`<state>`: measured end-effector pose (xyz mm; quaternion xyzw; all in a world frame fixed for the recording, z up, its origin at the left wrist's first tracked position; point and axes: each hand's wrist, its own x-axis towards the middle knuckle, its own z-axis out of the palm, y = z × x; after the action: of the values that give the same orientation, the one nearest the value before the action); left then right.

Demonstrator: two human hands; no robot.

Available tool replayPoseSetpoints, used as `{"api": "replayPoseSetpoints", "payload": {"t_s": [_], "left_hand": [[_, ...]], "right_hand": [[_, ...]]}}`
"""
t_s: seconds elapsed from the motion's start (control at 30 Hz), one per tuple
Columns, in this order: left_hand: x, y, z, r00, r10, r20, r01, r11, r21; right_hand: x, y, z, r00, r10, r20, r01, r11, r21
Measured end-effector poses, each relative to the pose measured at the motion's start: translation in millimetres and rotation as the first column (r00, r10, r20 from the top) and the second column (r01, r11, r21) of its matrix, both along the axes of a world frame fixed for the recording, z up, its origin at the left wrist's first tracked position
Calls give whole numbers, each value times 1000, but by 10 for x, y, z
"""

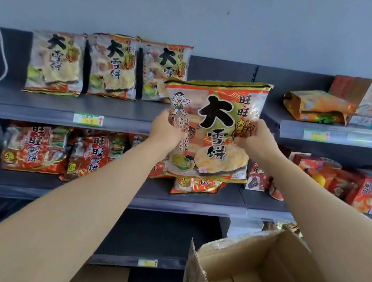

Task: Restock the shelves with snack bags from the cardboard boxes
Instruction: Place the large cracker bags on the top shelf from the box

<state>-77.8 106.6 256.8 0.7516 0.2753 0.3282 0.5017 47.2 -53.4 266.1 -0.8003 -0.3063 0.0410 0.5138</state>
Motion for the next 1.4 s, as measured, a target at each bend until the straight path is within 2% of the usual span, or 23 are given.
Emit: {"api": "replayPoseSetpoints", "payload": {"t_s": [0.2,0.4,0.6,0.7,1.0,1.1,1.23,1.4], "left_hand": [[113,589,523,989,109,100,-116,991,67],[639,1024,861,990,65,127,-78,991,107],[1454,1345,935,999,-40,-18,41,995,90],[1892,1525,868,995,-91,-45,91,996,-13],[2666,1995,705,988,-84,-129,76,995,-71],[2843,2105,655,983,-58,-174,53,998,-30],[2971,2219,547,947,44,-318,-11,994,104],[3061,2309,498,952,74,-298,-34,990,137]], "right_hand": [[156,653,419,996,50,69,-66,965,254],[773,1161,674,992,19,122,-58,944,324],[1622,1535,736,993,-27,117,-8,957,291],[2059,1696,666,995,-43,89,16,959,283],[2876,2193,361,999,-44,-14,46,973,227],[2997,2325,320,996,-66,-61,79,970,230],[3048,2417,262,993,-100,-62,110,976,186],[3036,2467,286,989,-147,-33,149,984,96]]}}
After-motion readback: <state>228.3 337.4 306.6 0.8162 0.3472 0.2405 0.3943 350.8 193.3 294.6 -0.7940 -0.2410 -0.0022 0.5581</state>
